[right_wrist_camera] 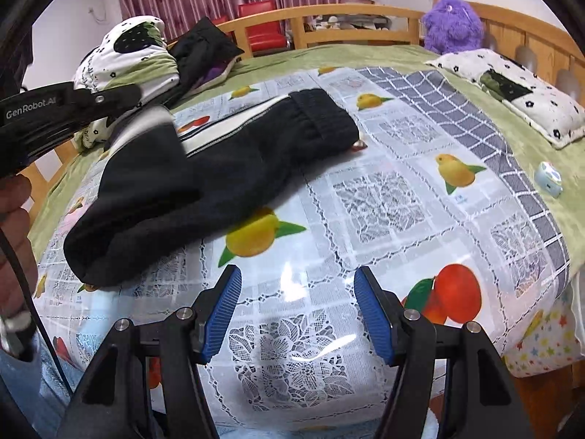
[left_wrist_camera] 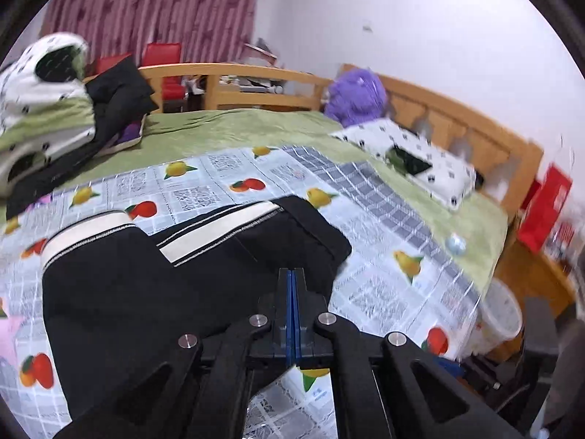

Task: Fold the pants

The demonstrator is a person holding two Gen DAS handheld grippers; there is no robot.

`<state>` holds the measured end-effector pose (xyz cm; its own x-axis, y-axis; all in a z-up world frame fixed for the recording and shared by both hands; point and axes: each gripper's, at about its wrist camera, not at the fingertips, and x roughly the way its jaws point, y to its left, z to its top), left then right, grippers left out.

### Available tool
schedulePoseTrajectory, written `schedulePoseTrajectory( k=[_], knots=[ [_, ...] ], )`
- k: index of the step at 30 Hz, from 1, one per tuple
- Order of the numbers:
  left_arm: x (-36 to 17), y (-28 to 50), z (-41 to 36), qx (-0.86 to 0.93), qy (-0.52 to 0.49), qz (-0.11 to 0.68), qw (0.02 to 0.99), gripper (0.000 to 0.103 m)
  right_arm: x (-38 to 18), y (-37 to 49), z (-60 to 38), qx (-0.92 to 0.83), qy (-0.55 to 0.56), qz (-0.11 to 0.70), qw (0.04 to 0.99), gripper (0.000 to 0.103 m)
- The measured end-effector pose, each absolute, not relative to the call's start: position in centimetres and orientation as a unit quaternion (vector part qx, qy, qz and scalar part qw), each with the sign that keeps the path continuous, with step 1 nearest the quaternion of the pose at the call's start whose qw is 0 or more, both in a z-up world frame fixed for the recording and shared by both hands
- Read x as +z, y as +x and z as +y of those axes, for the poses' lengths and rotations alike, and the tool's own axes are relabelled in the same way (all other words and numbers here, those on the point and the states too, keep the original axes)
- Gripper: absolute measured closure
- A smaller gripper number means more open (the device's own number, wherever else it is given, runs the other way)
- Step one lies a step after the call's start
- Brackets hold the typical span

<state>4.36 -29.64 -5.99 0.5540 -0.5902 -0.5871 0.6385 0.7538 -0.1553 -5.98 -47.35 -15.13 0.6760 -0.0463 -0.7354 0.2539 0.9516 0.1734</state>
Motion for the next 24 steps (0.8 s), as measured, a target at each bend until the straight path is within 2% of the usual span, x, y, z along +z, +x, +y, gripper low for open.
schedulePoseTrajectory(
  k=[3, 6, 8, 10, 14, 21, 22, 23, 24],
  knots=[
    [-6.7, 4.7, -27.9, -0.312, 0.056, 0.326, 0.890, 0.100, -15.3, -5.4, -46.8, -0.064, 0.139, 0.394, 0.906, 0.039],
    [-7.6, 6.5, -22.8, -0.251, 0.032, 0.360, 0.898, 0.099, -15.0, -3.8, -45.7, -0.042, 0.130, 0.386, 0.912, 0.039],
    [-8.2, 7.8, -19.2, -0.211, 0.006, 0.375, 0.903, 0.091, -14.9, -2.3, -45.1, -0.020, 0.138, 0.376, 0.916, 0.039],
    [-9.1, 8.8, -14.6, -0.170, -0.024, 0.393, 0.903, 0.069, -14.7, -0.1, -44.6, 0.012, 0.156, 0.367, 0.917, 0.039],
    [-11.2, 9.4, -8.1, -0.122, -0.065, 0.424, 0.895, 0.068, -15.0, 5.2, -43.9, 0.060, 0.203, 0.348, 0.913, 0.036],
    [-13.9, 9.2, -2.7, -0.085, -0.076, 0.454, 0.884, 0.068, -19.2, 14.1, -42.1, 0.047, 0.243, 0.408, 0.879, 0.038],
    [-14.1, 9.4, -2.6, -0.083, -0.083, 0.457, 0.882, 0.068, -19.3, 14.5, -41.6, 0.041, 0.242, 0.399, 0.884, 0.047],
    [-14.5, 9.7, -2.4, -0.083, -0.091, 0.461, 0.879, 0.068, -19.1, 14.7, -41.1, 0.049, 0.238, 0.393, 0.887, 0.087],
    [-14.7, 10.0, -2.5, -0.085, -0.096, 0.464, 0.877, 0.068, -19.1, 15.5, -40.0, 0.088, 0.227, 0.411, 0.879, 0.088]
  ],
)
